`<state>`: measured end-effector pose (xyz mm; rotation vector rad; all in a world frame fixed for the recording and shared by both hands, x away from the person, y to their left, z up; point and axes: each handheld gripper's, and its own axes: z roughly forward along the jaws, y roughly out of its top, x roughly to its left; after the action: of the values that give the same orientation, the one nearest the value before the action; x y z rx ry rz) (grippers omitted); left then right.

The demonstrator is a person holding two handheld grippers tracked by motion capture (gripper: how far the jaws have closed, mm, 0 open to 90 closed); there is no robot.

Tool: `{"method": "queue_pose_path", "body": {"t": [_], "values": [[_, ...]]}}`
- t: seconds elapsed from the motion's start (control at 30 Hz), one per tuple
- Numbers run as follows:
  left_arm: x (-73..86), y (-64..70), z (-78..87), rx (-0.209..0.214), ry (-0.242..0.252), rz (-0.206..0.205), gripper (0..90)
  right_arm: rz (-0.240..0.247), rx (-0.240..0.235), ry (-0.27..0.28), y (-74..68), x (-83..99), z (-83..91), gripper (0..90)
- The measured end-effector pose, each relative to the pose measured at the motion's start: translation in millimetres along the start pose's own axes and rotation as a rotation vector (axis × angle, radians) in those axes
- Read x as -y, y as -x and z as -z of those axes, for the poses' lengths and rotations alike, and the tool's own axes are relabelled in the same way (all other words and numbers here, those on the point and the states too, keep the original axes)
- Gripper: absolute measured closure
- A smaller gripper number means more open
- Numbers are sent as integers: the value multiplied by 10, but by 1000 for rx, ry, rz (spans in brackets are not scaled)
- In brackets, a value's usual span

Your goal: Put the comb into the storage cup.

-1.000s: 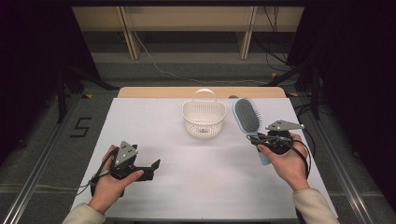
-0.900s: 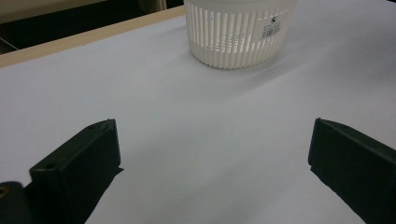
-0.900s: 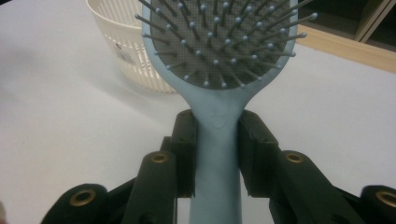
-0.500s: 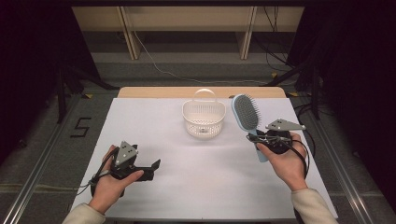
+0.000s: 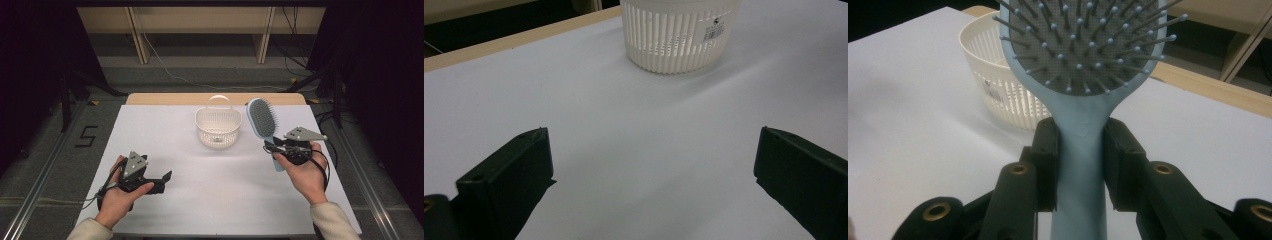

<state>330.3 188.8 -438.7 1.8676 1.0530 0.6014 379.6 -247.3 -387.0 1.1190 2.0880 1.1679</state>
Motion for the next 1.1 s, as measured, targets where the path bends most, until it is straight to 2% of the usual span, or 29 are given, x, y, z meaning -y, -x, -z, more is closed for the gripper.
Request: {"method": "queue_pose_path", "body": {"t": [1.1], "values": [[0, 5, -3, -2, -1, 2, 21, 30, -29, 80, -168, -83, -56, 702]]}}
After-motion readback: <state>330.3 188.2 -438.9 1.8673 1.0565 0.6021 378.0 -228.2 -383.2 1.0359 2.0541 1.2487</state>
